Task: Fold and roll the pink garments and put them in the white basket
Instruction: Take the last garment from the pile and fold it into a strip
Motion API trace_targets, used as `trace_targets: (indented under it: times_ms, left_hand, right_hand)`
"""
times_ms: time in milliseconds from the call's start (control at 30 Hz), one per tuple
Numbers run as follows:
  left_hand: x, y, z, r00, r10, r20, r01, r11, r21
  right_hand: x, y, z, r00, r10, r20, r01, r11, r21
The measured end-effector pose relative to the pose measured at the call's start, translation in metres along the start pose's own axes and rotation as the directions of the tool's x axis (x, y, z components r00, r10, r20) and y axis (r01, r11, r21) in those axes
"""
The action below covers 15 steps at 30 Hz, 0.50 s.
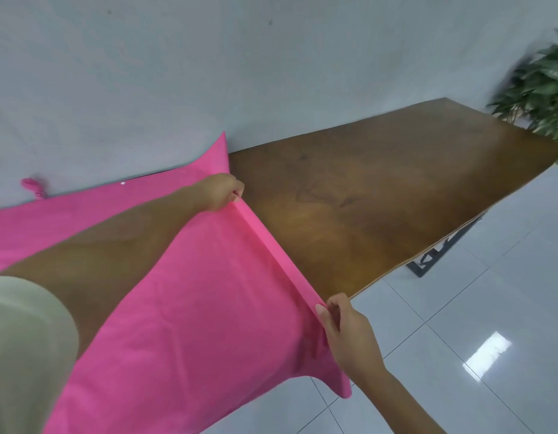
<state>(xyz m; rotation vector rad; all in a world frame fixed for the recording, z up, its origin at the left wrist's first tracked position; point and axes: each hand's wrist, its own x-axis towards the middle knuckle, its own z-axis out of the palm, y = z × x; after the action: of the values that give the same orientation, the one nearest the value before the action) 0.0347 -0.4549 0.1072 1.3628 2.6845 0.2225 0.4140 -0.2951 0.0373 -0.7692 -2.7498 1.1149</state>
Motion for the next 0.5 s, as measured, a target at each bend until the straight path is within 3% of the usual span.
trace_targets:
  times_ms: [500]
  left_hand:
    - [-0.167,-0.057,-0.047,0.993,-0.072,-0.096,0.078,0.995,0.063]
  right_hand:
    - [-0.123,-0.106,0.087,0.980,-0.200,0.013,0.200,0.977,-0.071]
